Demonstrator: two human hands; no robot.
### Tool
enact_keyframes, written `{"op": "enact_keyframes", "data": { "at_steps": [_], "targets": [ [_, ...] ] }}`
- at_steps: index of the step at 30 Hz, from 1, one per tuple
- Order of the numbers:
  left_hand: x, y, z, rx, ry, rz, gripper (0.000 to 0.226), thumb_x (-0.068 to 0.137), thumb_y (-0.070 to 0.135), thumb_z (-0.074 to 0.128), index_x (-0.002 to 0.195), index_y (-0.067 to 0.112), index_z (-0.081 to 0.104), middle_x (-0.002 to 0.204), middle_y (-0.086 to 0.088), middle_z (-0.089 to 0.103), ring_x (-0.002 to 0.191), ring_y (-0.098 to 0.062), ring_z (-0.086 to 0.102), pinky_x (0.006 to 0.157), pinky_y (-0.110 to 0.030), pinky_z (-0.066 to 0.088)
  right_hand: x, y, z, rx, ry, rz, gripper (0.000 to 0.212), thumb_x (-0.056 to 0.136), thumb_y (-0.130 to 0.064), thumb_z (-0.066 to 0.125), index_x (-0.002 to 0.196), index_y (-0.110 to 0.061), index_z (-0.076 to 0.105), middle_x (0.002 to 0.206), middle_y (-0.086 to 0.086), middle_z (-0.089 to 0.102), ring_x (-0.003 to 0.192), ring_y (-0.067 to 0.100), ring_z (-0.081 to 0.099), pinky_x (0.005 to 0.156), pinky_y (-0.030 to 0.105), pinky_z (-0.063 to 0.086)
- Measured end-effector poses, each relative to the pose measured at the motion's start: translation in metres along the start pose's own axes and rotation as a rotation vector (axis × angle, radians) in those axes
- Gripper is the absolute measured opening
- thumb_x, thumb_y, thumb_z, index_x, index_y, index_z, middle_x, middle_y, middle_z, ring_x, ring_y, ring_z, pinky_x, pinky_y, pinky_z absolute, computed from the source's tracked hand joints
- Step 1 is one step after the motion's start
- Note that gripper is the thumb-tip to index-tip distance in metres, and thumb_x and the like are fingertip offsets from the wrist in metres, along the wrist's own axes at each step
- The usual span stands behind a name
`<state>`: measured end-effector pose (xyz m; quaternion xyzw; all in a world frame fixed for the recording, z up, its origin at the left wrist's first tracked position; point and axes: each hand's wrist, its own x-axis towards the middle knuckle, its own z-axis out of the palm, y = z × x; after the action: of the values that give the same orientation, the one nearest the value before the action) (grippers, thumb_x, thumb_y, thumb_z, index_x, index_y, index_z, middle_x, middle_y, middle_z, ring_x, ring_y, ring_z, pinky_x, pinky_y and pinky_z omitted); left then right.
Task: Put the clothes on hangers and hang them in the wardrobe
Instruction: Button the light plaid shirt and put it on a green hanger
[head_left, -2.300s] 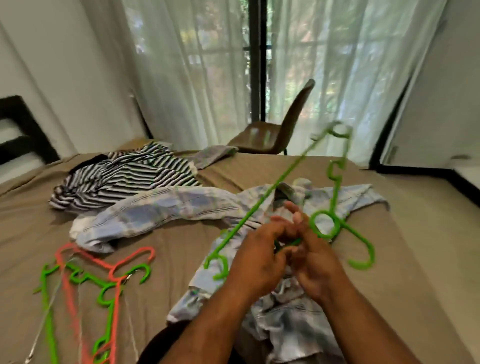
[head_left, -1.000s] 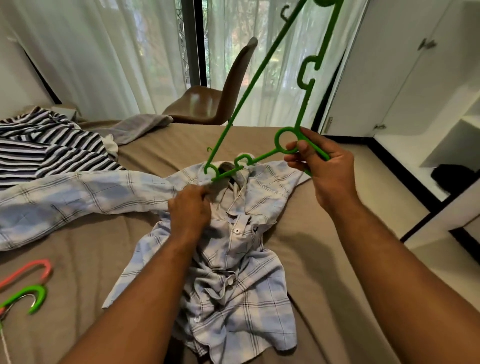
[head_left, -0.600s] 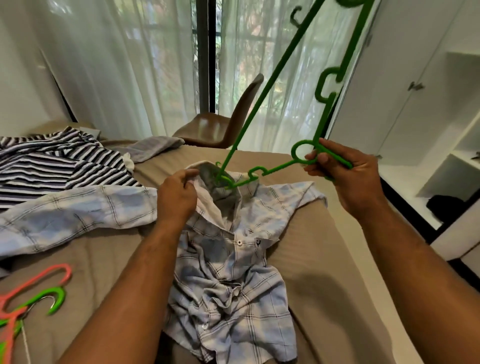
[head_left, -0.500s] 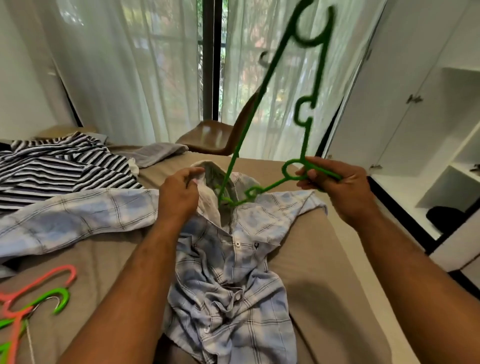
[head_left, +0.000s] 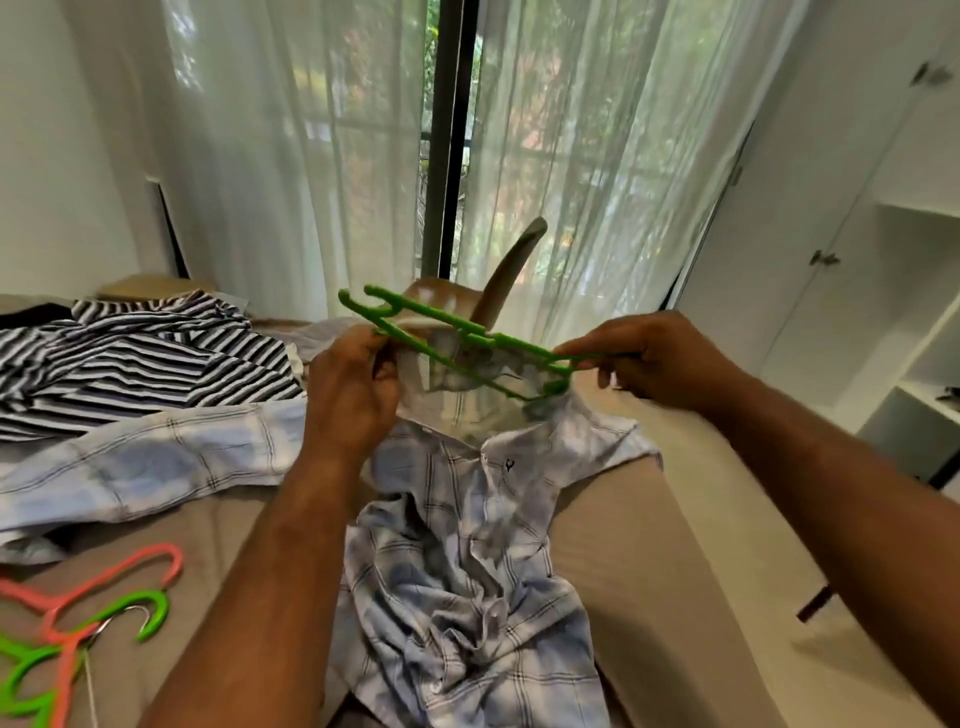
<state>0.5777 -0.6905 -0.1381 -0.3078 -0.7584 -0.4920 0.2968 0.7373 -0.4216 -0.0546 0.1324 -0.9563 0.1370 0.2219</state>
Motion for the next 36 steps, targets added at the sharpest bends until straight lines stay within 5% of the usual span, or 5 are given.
{"op": "enact_keyframes", "data": {
  "at_steps": [8, 14, 22, 29, 36],
  "targets": [
    [0.000, -0.002, -0.011, -0.303, -0.061, -0.246, 0.047, 0.076, -0.015, 0.064, 0.092, 0.029, 0.076, 0.090, 0.013, 0.074, 0.086, 0.001, 0.068, 0.078, -0.014, 0.053, 0.031, -0.015, -0.044, -0.151, -0.450, 0.321, 0.038, 0.093, -0.004, 0.067, 0.115, -0.034, 0.074, 0.087, 0.004, 0.079, 0.069, 0.017, 0.073, 0.064, 0.017, 0.055],
    [0.007, -0.001, -0.027, -0.327, -0.013, -0.294, 0.035, 0.080, -0.005, 0.077, 0.094, 0.026, 0.069, 0.081, 0.021, 0.064, 0.071, 0.021, 0.061, 0.066, 0.000, 0.045, 0.038, -0.027, -0.041, -0.206, -0.536, 0.430, 0.031, 0.094, -0.009, 0.068, 0.115, -0.030, 0.075, 0.074, -0.018, 0.075, 0.066, 0.018, 0.074, 0.070, 0.016, 0.054],
    [0.011, -0.015, -0.027, -0.278, -0.088, -0.290, 0.053, 0.089, -0.011, 0.056, 0.093, 0.039, 0.071, 0.092, 0.012, 0.073, 0.092, -0.004, 0.069, 0.084, -0.013, 0.052, 0.054, -0.042, -0.036, -0.306, -0.595, 0.460, 0.034, 0.096, 0.000, 0.060, 0.116, -0.022, 0.076, 0.078, -0.009, 0.076, 0.054, 0.013, 0.071, 0.073, 0.016, 0.053],
    [0.011, -0.022, -0.020, -1.202, -0.120, -0.767, 0.040, 0.100, 0.001, 0.049, 0.088, 0.020, 0.082, 0.093, -0.002, 0.077, 0.088, -0.013, 0.071, 0.074, -0.025, 0.061, 0.018, -0.024, -0.002, -0.093, -0.346, 0.099, 0.037, 0.097, 0.000, 0.060, 0.129, -0.016, 0.069, 0.100, -0.001, 0.077, 0.070, 0.007, 0.073, 0.070, 0.014, 0.057],
    [0.017, -0.009, -0.030, -0.993, -0.142, -0.610, 0.026, 0.073, 0.017, 0.072, 0.099, 0.013, 0.073, 0.090, -0.002, 0.079, 0.086, -0.014, 0.074, 0.072, -0.023, 0.060, -0.009, 0.004, 0.026, -0.114, -0.273, 0.146, 0.042, 0.097, 0.004, 0.055, 0.130, -0.018, 0.068, 0.103, -0.009, 0.074, 0.063, 0.000, 0.068, 0.066, 0.011, 0.053]
  ]
}}
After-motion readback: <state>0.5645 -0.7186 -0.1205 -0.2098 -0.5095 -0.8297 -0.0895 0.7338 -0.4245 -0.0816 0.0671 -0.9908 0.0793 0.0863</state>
